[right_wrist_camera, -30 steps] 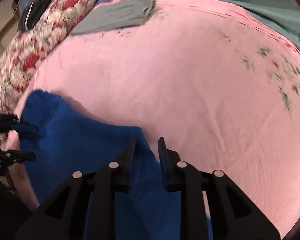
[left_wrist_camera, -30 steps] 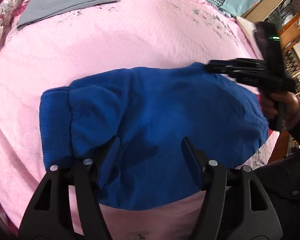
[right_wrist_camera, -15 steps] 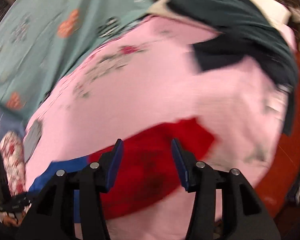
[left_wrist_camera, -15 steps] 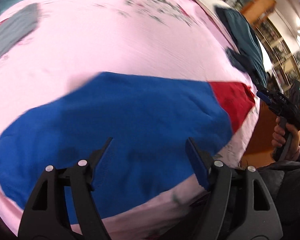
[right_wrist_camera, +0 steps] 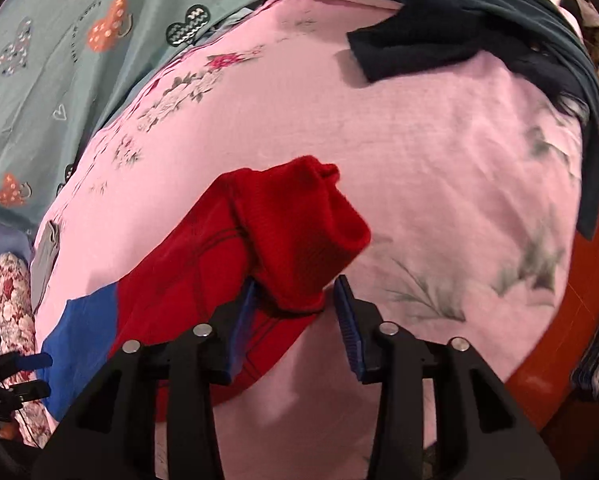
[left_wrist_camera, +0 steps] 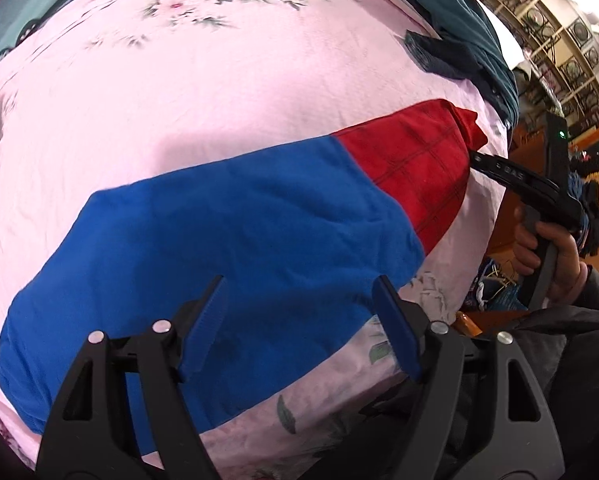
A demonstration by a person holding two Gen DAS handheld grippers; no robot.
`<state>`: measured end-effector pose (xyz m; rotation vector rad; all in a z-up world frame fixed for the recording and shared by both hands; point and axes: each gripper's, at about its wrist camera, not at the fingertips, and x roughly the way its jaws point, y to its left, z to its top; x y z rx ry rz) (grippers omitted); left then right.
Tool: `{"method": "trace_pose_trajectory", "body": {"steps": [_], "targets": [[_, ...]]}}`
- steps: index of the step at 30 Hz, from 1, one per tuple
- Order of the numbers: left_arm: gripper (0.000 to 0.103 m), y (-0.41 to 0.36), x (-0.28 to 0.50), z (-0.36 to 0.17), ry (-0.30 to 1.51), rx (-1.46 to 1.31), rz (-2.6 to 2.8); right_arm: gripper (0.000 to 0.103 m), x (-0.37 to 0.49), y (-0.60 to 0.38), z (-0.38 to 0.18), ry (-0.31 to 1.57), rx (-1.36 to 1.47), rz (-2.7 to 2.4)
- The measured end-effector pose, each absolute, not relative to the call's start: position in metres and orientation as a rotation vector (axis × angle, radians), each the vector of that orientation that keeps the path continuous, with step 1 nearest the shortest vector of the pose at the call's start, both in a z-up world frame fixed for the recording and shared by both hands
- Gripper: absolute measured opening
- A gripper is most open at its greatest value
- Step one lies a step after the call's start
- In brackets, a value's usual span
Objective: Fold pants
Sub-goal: 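Grasp the red leg cuff with the right tool and lift it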
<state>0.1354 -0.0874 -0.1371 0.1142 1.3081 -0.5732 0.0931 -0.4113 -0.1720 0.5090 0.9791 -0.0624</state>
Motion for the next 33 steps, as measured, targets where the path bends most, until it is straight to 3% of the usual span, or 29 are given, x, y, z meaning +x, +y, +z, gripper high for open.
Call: {"method": "trace_pose_trajectory", "body": {"steps": [1, 6, 11, 16, 18, 19, 21, 23, 33], "targets": [[0.082, -0.09, 0.135, -0.136, 1.307, 0.122, -0.573, 0.048, 0.094, -0.413, -0.174, 0.959, 0.511, -0.051], [0.083, -0.098, 0.133, -0.136, 1.314, 0.152, -0.576, 0.058, 0.098, -0.424, -0.179, 0.909, 0.641, -0.025], [0.083, -0.099, 0.133, -0.134, 1.309, 0.16, -0.556, 0.058, 0.099, -0.438, -0.184, 0.867, 0.902, 0.083], [0.083, -0.096, 0.135, -0.133, 1.309, 0.149, -0.534, 0.057, 0.107, -0.432, -0.184, 0.883, 0.867, 0.098], [0.083, -0.097, 0.136, -0.132, 1.307, 0.144, -0.529, 0.048, 0.112, -0.43, -0.187, 0.896, 0.916, 0.146], [0.083, -0.097, 0.136, -0.132, 1.307, 0.144, -0.525, 0.033, 0.114, -0.428, -0.188, 0.907, 0.933, 0.163], [0.083, -0.097, 0.136, -0.13, 1.301, 0.148, -0.518, 0.019, 0.115, -0.418, -0.168, 0.876, 0.804, 0.122], [0.084, -0.095, 0.136, -0.128, 1.295, 0.147, -0.508, 0.017, 0.112, -0.399, -0.141, 0.835, 0.575, 0.083], [0.085, -0.088, 0.135, -0.131, 1.315, 0.135, -0.472, 0.017, 0.082, -0.294, -0.11, 0.614, -0.277, 0.009]]}}
